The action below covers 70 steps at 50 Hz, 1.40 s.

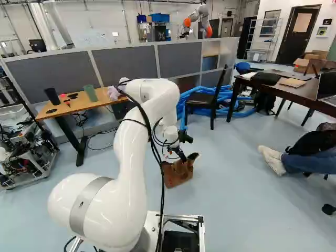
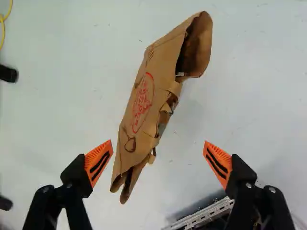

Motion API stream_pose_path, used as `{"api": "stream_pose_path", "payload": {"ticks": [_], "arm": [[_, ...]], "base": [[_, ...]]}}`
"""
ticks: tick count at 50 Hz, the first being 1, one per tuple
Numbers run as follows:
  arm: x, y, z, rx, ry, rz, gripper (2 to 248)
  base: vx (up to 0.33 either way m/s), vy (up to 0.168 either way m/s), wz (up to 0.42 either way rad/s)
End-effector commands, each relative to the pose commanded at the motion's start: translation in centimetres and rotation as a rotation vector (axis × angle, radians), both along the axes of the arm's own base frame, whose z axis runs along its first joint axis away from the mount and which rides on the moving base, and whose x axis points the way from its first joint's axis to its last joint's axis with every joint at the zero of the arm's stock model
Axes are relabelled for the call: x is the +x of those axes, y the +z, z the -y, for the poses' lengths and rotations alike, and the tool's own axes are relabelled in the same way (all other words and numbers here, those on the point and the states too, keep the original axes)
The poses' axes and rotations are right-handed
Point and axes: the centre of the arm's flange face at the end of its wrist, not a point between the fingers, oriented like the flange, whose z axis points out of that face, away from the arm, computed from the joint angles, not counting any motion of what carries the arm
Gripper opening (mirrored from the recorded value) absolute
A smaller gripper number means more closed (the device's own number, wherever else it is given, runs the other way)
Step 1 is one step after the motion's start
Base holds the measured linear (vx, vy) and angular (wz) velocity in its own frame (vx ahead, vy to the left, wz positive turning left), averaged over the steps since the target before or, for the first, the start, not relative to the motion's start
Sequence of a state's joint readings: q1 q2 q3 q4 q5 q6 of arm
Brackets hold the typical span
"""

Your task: Pick up the bag on the ground and place it on the table

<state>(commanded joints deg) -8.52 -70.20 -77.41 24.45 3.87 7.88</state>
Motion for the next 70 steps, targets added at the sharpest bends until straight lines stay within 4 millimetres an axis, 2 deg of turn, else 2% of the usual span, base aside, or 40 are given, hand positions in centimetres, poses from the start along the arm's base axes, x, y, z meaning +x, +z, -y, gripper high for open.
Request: {"api": "stream_pose_path", "payload": {"ticks": [23,70], "arm": [[0.2,-3.5,0.0,0.040,-0.213,-0.003,247],[1.1,-10.6,0.0,0.042,-0.224,-0.009,247]], "base": [[0.000,0.000,0.000],[0.000,0.000,0.000]]}}
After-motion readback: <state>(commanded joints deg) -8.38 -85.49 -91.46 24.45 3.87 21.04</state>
